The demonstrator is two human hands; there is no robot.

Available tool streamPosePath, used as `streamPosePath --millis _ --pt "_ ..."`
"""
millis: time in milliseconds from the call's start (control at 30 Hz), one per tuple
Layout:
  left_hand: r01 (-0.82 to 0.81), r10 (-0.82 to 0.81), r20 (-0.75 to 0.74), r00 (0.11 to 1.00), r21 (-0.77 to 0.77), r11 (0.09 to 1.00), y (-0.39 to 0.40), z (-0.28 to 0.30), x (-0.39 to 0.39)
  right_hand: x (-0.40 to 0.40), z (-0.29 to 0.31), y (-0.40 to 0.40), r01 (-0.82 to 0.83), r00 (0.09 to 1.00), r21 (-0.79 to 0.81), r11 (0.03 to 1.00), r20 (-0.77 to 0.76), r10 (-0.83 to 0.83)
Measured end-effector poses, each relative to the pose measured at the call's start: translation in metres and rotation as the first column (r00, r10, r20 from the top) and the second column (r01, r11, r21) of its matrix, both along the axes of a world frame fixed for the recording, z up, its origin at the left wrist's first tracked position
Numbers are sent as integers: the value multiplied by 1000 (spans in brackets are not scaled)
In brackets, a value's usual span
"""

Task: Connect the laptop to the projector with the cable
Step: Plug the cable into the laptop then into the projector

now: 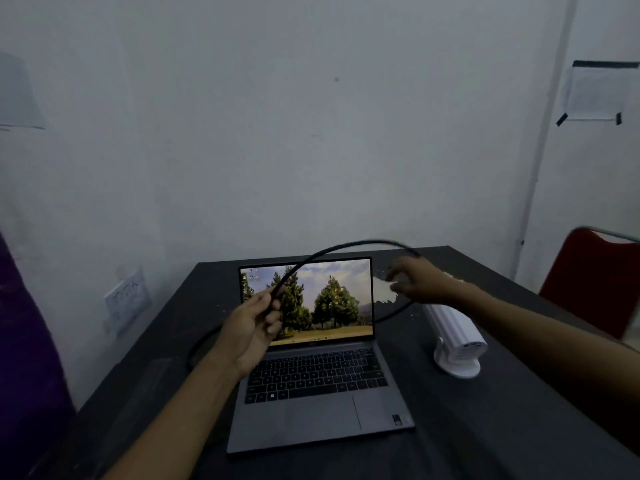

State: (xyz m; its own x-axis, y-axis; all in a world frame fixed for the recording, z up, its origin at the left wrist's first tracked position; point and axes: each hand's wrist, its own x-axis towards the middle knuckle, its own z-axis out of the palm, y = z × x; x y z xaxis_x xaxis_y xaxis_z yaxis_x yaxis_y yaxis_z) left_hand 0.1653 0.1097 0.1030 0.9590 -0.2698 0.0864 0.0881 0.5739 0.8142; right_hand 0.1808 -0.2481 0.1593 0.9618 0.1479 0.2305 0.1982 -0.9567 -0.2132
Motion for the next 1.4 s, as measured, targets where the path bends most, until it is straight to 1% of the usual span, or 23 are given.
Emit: streamPosePath --millis 33,67,100,133,167,200,233,300,400,500,567,600,800,867,1033,1133,1167,1200,1233,1267,1333,1367,1400 --pt "9 -10 -33 999 -41 999 1 -5 -2 -16 -8 3 -29 994 317 948 -94 62" --pt "13 -17 -61 998 -73 997 2 -10 -3 -31 -16 6 -4 975 615 789 -174 141" --pt "14 -21 -82 996 -96 995 2 -14 -5 -43 -24 7 57 949 844 533 -212 234" --pt "10 -20 -92 996 -105 994 1 -19 -7 -54 -30 5 148 921 962 228 -218 324" --pt "7 -16 -93 996 -100 995 -2 -24 -10 -63 -31 1 236 896 971 -39 -202 395" --pt "5 -12 -83 996 -86 996 -5 -29 -13 -70 -28 -2 307 881 928 -209 -194 432" --pt "11 -16 -71 997 -65 998 -9 -32 -17 -75 -24 -4 366 870 887 -282 -219 441" --pt "54 -55 -43 998 -14 998 -20 -39 -28 -81 -15 -3 456 850 852 -259 -330 412" --pt "83 -88 25 996 143 986 -34 -49 -45 -78 -11 5 466 875 869 -166 -425 231" --pt "37 -49 38 998 259 965 -49 -58 -60 -73 -3 0 443 896 896 19 -444 20" --pt "-7 15 -23 1000 293 956 -64 -61 -70 -71 -3 -10 414 908 898 148 -396 -139" --pt "-25 49 -74 996 294 956 -75 -62 -74 -69 -8 -17 407 905 897 172 -369 -212" --pt "-56 95 -386 918 111 992 -155 -69 -96 -68 -44 -56 366 827 926 87 -281 -487" --pt "-70 93 -420 903 71 995 -181 -74 -102 -71 -51 -71 360 801 931 66 -272 -533" --pt "-71 63 -459 886 1 998 -230 -90 -112 -74 -67 -101 391 719 915 -94 -368 -589" --pt "-94 100 -426 899 34 995 -242 -100 -109 -82 -83 -107 431 681 888 -158 -436 -589" --pt "-103 117 -401 909 57 993 -244 -104 -107 -87 -91 -107 483 655 867 -123 -451 -606" --pt "-107 129 -371 919 81 991 -246 -107 -105 -93 -101 -103 561 609 828 -23 -432 -665" --pt "-104 134 -339 931 105 989 -247 -111 -102 -102 -113 -96 614 567 782 109 -341 -750" --pt "-96 133 -305 943 132 987 -248 -114 -99 -110 -126 -86 597 558 763 246 -175 -812" --pt "-79 126 -242 962 194 978 -250 -119 -93 -127 -152 -59 379 619 759 529 218 -755" --pt "-76 127 -212 969 230 970 -253 -120 -90 -133 -165 -48 245 665 735 632 347 -661" --pt "-80 131 -181 975 264 961 -255 -121 -87 -137 -177 -39 129 721 707 695 415 -556"
